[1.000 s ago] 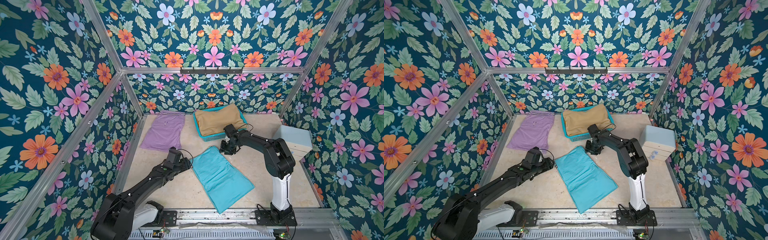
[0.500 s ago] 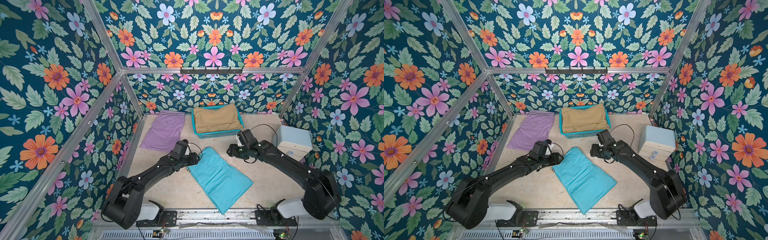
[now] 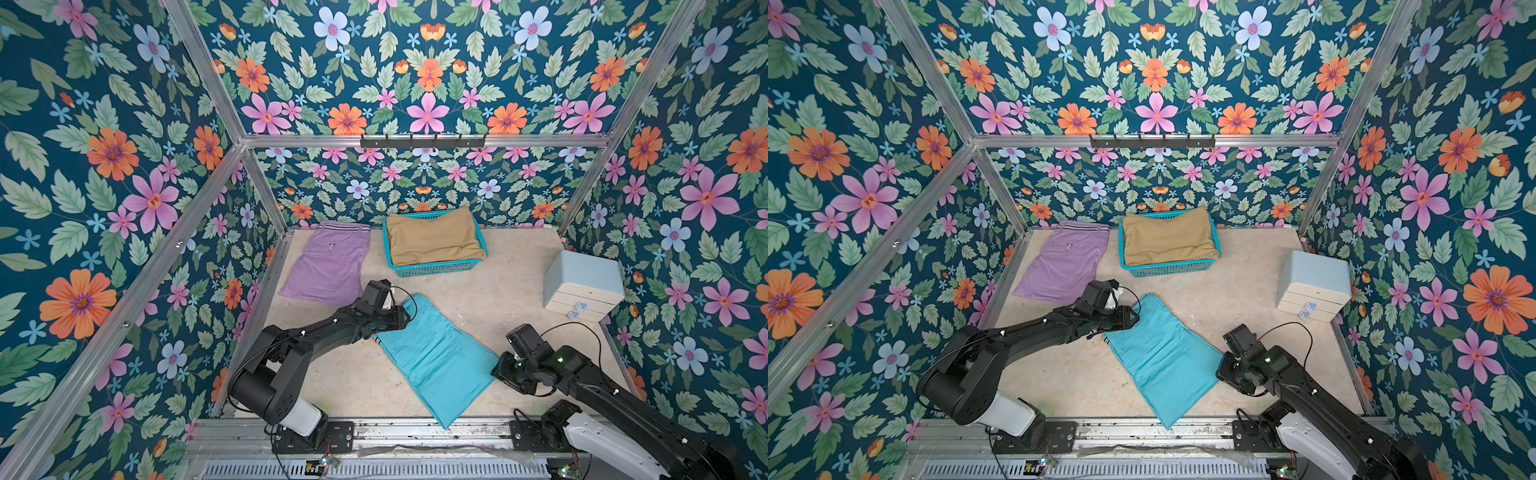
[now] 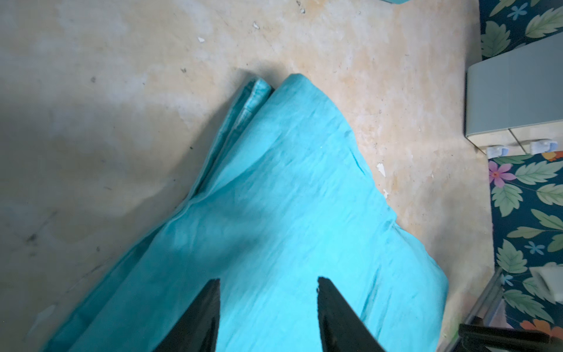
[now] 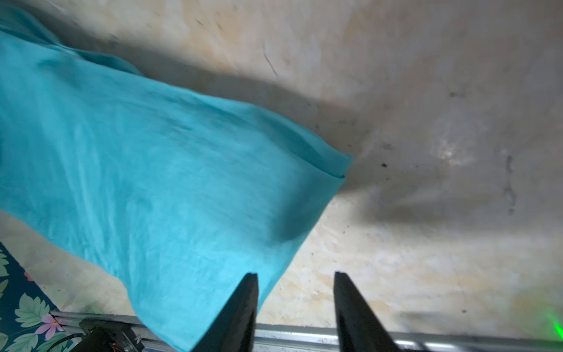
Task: Put the folded long pants in the basket
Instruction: Adjust the basket at the center of the board, then pick up the long pant at the center of the board.
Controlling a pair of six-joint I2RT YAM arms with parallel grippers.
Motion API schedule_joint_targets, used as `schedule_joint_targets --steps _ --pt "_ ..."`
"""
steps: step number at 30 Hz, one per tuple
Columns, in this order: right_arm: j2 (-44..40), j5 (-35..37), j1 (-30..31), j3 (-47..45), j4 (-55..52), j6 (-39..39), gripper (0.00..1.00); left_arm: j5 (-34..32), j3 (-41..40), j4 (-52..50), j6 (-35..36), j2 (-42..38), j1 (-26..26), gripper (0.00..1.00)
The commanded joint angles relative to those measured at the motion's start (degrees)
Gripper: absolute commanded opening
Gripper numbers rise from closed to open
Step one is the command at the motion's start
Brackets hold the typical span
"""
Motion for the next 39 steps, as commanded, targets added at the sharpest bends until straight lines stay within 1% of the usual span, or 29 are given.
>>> schedule_joint_targets --steps 1,2,4,5,7,9,12,15,17,18,19,20,21,22,23,25,27,29,30,31,33,37,39 --pt "4.84 1.02 -0.01 0.43 3.27 1.65 0.42 -8.14 1.11 -6.26 1.86 -0.65 0.06 0.59" --pt "6.62 2.11 -0.08 1.09 3.68 1.79 0.41 -9.95 0.96 -7.4 1.92 -1.02 0.18 0.6" --pt "9.07 2.41 -0.46 1.24 7.41 2.04 0.36 -9.8 0.85 -8.48 2.35 -1.49 0.19 0.62" --pt "10.49 2.62 -1.59 1.14 9.19 2.14 0.32 -9.8 0.79 -8.92 2.36 -1.92 0.19 0.62" --pt "14.05 1.12 -5.99 1.42 11.74 0.41 0.24 -10.91 0.67 -10.07 2.23 -3.32 0.19 0.63" --pt "18.36 -0.15 -10.9 2.66 13.79 -2.77 0.18 -13.37 0.6 -11.53 2.21 -5.11 0.19 0.65" --pt "24.26 0.06 -15.91 7.78 13.0 -8.72 0.12 -14.01 0.64 -12.54 2.38 -7.16 0.19 0.67" --pt "32.1 0.07 -21.84 15.56 11.17 -15.64 0.1 -13.23 0.02 -12.35 2.48 -7.83 0.19 0.69" --pt "37.46 2.06 -25.62 22.1 9.04 -19.57 0.12 -12.33 -0.93 -10.79 2.21 -7.68 0.19 0.72" --pt "39.61 1.86 -27.28 24.97 9.25 -21.08 0.17 -11.05 -1.62 -9.4 2.21 -7.59 0.11 0.73" --pt "41.01 1.14 -28.31 27.06 9.8 -21.98 0.22 -10.08 -2.24 -8.4 2.25 -7.46 0.1 0.74" --pt "42.06 -1.21 -29.23 28.92 11.11 -22.42 0.32 -9.37 -2.83 -7.25 2.21 -7.33 0.06 0.76" --pt "42.38 -5.11 -29.7 29.68 12.63 -21.73 0.43 -8.99 -3.48 -6.03 2.21 -7.16 0.1 0.77" --pt "42.04 -7.81 -29.72 29.85 13.58 -21.44 0.49 -8.7 -3.9 -5.34 2.08 -6.87 0.11 0.78" --pt "41.17 -9.1 -29.38 29.53 13.95 -21.11 0.54 -8.57 -3.94 -5.02 2.03 -6.39 0.1 0.78" --pt "38.07 -9.12 -29.18 26.59 15.33 -20.48 0.59 -8.0 -4.29 -4.13 1.95 -5.29 0.08 0.78" --pt "35.71 -9.75 -29.18 23.1 15.85 -20.72 0.62 -6.07 -5.19 -1.94 1.39 -4.07 0.11 0.76" --pt "34.5 -8.85 -29.18 20.81 13.88 -21.82 0.62 -4.32 -5.84 -0.89 0.99 -2.67 0.1 0.73" --pt "33.75 -9.15 -29.18 19.29 13.82 -21.97 0.62 -4.44 -6.06 -0.96 0.96 -2.13 0.1 0.71" --pt "32.65 -9.91 -29.18 17.26 14.22 -22.17 0.62 -6.04 -6.09 -1.91 0.98 -1.67 0.1 0.67" --pt "30.12 -11.08 -29.18 13.6 14.96 -22.36 0.62 -10.08 -5.33 -5.68 1.16 -0.94 0.05 0.66" --pt "26.7 -12.49 -29.18 9.02 15.02 -22.38 0.62 -8.91 -5.87 -5.08 1.87 0.14 0.07 0.64" --pt "25.42 -13.15 -29.18 7.33 15.11 -22.24 0.6 -7.68 -5.94 -3.27 1.37 1.47 0.1 0.6"
